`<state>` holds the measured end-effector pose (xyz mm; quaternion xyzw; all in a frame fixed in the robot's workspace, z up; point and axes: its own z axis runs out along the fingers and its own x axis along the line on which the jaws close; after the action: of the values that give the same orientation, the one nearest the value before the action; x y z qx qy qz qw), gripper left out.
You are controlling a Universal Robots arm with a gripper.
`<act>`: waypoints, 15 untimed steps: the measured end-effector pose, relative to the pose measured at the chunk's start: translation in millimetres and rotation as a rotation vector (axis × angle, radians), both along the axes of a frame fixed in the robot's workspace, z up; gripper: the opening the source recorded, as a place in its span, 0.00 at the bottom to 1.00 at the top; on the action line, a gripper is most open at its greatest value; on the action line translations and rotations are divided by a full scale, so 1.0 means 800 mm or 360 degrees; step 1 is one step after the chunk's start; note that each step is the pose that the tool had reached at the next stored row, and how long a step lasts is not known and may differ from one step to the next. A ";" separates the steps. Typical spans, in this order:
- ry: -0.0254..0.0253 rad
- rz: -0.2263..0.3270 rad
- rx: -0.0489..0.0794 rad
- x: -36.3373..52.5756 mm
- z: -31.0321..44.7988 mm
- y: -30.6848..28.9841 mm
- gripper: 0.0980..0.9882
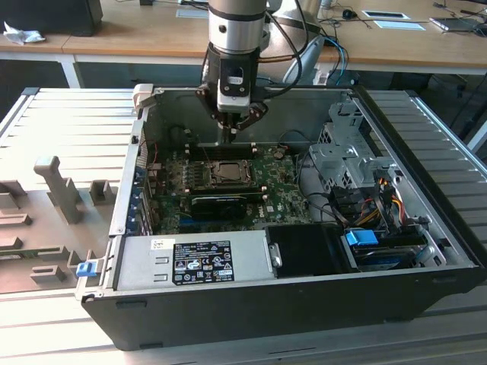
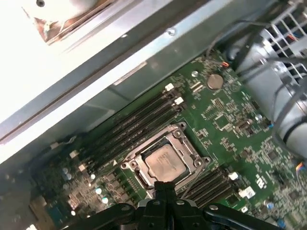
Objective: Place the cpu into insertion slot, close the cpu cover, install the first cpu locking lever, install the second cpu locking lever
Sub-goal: 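Install the first cpu locking lever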
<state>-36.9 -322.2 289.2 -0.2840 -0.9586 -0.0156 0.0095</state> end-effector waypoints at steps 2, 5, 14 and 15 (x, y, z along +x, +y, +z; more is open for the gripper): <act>0.00000 0.0088 0.0000 0.000 -0.0009 0.0000 0.01; 0.00000 0.0226 0.0000 0.000 -0.0024 0.0000 0.01; -0.00657 0.0579 -0.0005 0.000 -0.0063 0.0000 0.01; -0.00656 0.0612 -0.0005 0.000 -0.0069 0.0000 0.01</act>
<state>-36.9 -322.2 283.7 -0.0954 -0.9953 -0.0178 -0.0077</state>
